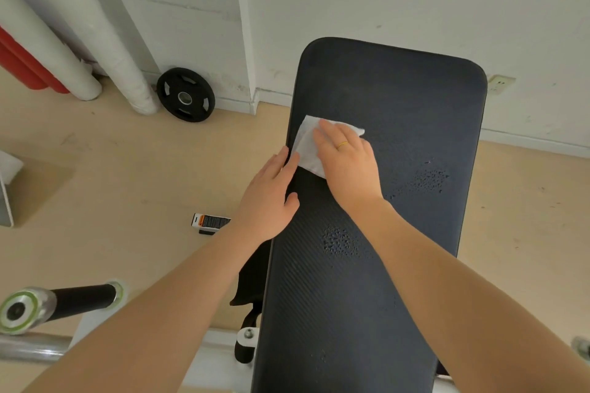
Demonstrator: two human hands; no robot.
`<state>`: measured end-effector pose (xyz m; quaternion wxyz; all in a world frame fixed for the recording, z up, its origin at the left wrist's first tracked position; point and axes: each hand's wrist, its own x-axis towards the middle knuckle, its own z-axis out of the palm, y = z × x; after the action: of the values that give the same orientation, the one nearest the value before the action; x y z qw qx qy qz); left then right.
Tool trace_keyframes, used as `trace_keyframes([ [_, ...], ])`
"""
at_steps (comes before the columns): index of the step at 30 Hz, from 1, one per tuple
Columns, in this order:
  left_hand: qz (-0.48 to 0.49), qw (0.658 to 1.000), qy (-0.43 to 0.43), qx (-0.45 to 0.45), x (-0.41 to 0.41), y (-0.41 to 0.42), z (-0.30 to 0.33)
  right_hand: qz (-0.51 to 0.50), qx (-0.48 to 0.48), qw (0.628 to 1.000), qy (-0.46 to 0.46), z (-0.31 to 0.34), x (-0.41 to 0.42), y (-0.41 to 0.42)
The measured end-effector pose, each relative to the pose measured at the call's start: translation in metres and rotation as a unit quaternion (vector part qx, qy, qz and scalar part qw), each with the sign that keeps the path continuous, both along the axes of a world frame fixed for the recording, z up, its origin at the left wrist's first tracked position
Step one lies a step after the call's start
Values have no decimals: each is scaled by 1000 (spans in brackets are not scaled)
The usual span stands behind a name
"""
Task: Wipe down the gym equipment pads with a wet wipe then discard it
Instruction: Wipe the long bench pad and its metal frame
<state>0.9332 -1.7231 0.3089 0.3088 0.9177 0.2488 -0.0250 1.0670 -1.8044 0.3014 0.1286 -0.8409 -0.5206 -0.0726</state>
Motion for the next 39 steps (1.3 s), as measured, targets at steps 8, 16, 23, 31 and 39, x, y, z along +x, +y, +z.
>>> trace_keyframes([
  [8,-25,996,36,80,7,1,-3,-34,32,998,39,0,7,8],
  [16,-71,977,93,178,13,-2,-15,-71,136,987,55,19,53,25],
  [23,-53,976,112,179,17,-10,-13,69,108,992,-5,-23,22,-19],
  [31,-45,973,125,190,21,-14,-16,32,56,994,-83,9,73,2],
  [39,-27,970,151,191,24,-23,-6,29,40,999,-8,-26,19,-41],
])
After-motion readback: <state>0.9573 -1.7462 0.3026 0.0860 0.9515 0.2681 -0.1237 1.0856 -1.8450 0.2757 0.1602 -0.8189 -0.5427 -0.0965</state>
